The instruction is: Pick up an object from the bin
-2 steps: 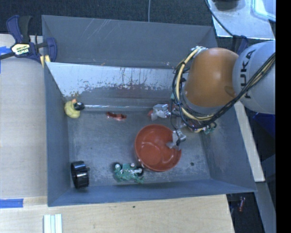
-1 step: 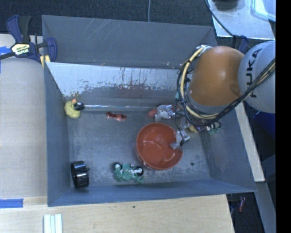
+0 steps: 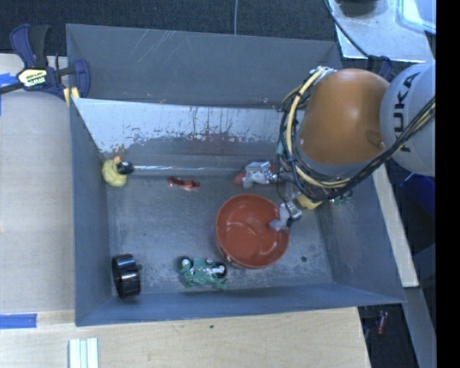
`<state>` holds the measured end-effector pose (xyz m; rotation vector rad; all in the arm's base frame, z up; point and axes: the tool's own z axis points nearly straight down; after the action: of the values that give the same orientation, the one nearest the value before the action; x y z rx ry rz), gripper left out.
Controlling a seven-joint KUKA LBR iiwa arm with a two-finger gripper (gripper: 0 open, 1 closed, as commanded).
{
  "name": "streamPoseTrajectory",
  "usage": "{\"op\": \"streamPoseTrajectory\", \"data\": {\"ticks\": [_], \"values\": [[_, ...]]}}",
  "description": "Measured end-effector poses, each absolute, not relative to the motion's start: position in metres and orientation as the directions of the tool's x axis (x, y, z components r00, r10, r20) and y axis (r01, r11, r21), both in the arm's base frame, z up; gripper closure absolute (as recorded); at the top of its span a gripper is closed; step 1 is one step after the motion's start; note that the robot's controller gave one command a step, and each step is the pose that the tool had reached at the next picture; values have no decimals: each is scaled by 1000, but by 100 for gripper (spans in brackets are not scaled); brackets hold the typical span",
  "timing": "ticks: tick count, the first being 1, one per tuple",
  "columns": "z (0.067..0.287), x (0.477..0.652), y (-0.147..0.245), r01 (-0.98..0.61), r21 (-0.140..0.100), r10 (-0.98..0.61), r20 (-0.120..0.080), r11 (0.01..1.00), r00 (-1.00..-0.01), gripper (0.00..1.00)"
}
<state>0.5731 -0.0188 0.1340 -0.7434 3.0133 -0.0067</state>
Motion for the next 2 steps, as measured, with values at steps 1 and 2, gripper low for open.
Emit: {"op": "streamPoseTrajectory", "data": {"ticks": [1, 2], "values": [[85, 562, 2, -378, -8, -378, -34, 926, -925, 0], [74, 571, 41, -455, -12, -455, -36, 890, -890, 0]]}}
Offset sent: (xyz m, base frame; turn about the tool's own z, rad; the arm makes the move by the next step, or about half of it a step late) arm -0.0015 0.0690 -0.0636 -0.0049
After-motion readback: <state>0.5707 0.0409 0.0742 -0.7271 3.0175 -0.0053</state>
